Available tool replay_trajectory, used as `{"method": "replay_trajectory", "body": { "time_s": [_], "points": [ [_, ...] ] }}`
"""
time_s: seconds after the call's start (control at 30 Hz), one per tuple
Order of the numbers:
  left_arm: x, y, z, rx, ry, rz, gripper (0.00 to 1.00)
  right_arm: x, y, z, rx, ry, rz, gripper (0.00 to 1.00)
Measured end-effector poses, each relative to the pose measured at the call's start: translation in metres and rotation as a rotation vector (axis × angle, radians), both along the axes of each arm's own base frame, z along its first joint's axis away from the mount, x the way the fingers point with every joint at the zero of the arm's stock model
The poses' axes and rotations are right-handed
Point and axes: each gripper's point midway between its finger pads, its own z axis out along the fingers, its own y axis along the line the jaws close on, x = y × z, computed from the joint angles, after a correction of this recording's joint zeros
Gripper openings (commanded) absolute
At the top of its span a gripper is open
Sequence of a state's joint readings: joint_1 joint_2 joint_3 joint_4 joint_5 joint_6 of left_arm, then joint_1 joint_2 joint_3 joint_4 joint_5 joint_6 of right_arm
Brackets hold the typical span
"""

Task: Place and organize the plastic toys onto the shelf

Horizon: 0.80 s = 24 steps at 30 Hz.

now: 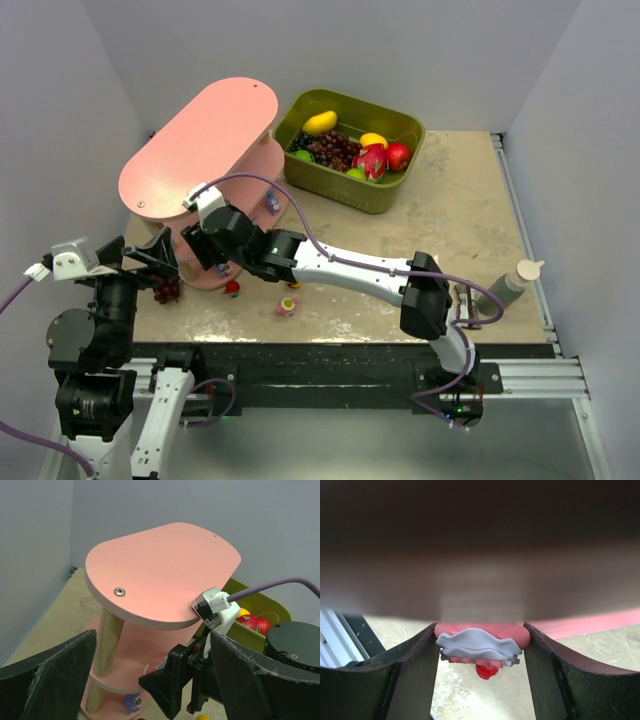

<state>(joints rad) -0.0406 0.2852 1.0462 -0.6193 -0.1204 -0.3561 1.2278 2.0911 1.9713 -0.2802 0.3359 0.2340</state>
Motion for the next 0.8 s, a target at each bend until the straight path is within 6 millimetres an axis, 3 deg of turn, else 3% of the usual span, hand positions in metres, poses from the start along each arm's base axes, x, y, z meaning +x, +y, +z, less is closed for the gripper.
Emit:
{"method": "replay_trajectory", "body": {
  "time_s": [0.8],
  "points": [
    [0.0, 0.003, 0.0, -0.002, 0.0, 0.018, 1.0, 0.012, -0.008, -0.005, 0.06, -0.016, -0.084, 0.65]
  ]
}}
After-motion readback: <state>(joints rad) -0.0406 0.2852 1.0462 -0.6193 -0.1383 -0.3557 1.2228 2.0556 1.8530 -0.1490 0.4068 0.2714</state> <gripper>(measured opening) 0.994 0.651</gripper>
